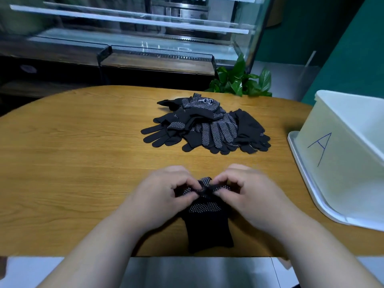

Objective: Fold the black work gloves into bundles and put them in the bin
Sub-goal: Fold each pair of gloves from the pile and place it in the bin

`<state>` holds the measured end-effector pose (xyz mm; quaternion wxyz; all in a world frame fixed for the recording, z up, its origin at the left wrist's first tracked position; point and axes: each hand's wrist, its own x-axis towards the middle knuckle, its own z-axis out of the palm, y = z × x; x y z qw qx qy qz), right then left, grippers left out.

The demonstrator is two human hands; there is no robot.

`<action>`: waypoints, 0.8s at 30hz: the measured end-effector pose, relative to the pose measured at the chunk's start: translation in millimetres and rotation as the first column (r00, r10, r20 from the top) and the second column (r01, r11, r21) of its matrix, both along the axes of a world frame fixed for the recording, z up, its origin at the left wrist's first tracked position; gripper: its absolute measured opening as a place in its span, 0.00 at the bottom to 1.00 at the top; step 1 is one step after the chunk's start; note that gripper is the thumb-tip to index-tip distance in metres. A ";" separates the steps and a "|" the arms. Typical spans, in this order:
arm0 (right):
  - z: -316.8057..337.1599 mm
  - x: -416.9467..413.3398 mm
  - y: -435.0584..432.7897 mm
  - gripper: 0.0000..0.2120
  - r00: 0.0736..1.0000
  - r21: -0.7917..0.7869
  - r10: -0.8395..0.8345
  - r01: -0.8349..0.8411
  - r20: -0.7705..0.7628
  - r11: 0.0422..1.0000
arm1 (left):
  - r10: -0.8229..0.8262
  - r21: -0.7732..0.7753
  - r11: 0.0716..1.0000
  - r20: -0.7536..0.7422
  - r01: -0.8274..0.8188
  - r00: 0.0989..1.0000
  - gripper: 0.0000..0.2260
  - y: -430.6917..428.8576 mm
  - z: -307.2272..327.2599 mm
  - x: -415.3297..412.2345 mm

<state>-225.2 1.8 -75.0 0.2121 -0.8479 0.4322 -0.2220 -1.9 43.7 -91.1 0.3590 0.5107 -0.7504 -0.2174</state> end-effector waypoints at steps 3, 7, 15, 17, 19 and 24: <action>-8.3 -1.4 13.2 0.09 0.999 -0.035 0.027 -0.028 -0.043 0.999 | -0.079 -0.026 0.997 0.016 0.079 0.997 0.06 6.2 -3.8 -1.6; -13.2 -2.3 25.2 0.11 0.997 -0.094 0.025 -0.033 -0.078 0.995 | -0.138 -0.032 0.990 0.071 0.141 0.988 0.05 9.8 -5.3 -1.9; -16.8 -4.8 34.9 0.09 0.982 -0.090 0.026 -0.043 -0.185 0.995 | -0.160 -0.008 0.987 0.150 0.163 0.976 0.06 15.3 -3.5 -1.2; -18.6 -5.6 38.1 0.10 0.978 -0.083 0.036 -0.054 -0.207 0.995 | -0.176 -0.013 0.983 0.189 0.182 0.966 0.05 17.4 -2.7 -1.0; -17.9 -6.8 41.7 0.12 0.977 -0.089 0.043 -0.062 -0.208 0.994 | -0.229 0.005 0.973 0.153 0.231 0.961 0.06 20.2 1.6 0.6; -13.8 -11.7 48.5 0.12 0.985 -0.137 0.059 -0.082 -0.163 0.987 | -0.324 0.078 0.940 -0.094 0.331 0.941 0.05 23.5 7.4 7.0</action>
